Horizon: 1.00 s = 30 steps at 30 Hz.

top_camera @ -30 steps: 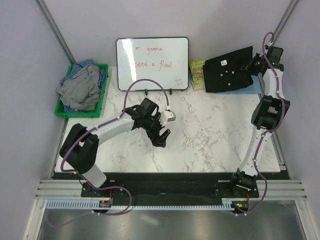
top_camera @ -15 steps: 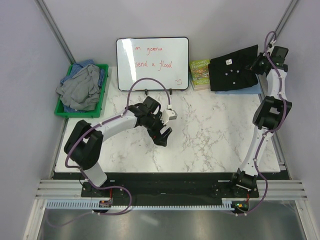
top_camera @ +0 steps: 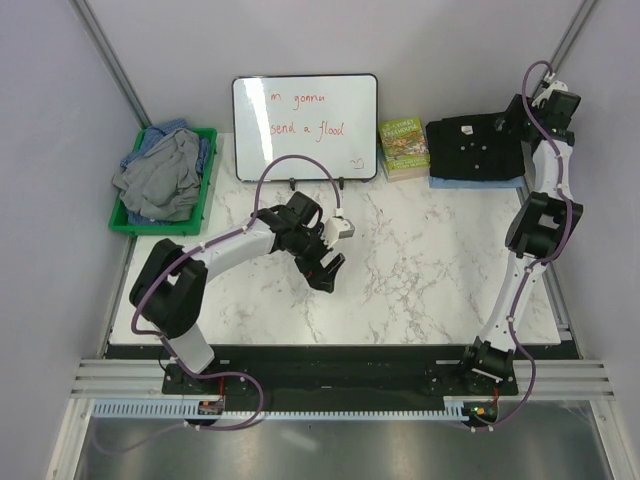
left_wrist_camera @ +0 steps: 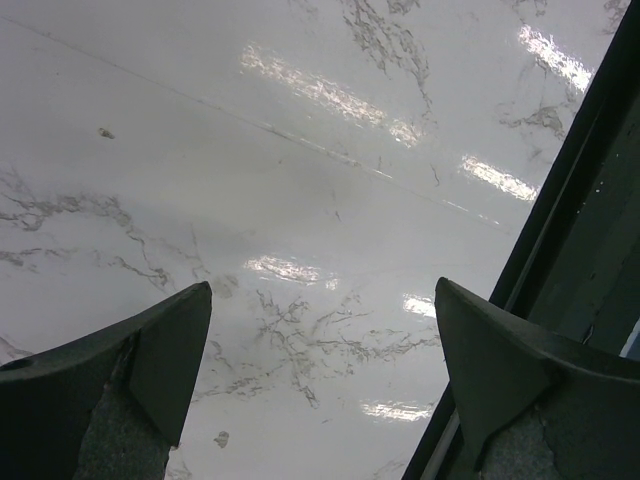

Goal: Fold and stack the long sleeve shirts
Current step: Neatly place the folded shirt to the corner

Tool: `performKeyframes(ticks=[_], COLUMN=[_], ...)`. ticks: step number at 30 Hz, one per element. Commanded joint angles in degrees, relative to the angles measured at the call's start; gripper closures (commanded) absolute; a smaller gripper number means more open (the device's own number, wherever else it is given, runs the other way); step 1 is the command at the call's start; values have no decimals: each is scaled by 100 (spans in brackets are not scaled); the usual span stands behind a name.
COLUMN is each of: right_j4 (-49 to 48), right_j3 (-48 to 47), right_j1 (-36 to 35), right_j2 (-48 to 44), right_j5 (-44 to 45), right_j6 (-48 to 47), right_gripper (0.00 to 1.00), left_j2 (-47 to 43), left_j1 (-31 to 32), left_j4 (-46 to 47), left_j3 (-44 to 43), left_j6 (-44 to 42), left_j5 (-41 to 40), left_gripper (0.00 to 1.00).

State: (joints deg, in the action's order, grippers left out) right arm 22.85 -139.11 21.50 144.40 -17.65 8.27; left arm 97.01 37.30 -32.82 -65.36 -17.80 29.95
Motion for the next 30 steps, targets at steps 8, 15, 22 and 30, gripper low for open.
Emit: performKeyframes(ticks=[8,15,22,30], right_j4=[-914,333,545,580], right_j3=[445,990,1632,1606], right_j1=[-40,-408,-1375,-1763], right_j2=[-948,-1511,-1389,-712], right_j5=[121,-854,-486,137], right_j6=[-1105,-2118,-2259,-2067], right_gripper=[8,25,48,57], left_j2=[-288,-455,-596,-833], left_j1=[-135,-311,-478,-742], left_j4=[91,276,320,311], left_j3=[-38,102,252,568], left_j6=[365,391,356,418], left_j5=[-34,168,169,125], left_gripper=[1,1,1,1])
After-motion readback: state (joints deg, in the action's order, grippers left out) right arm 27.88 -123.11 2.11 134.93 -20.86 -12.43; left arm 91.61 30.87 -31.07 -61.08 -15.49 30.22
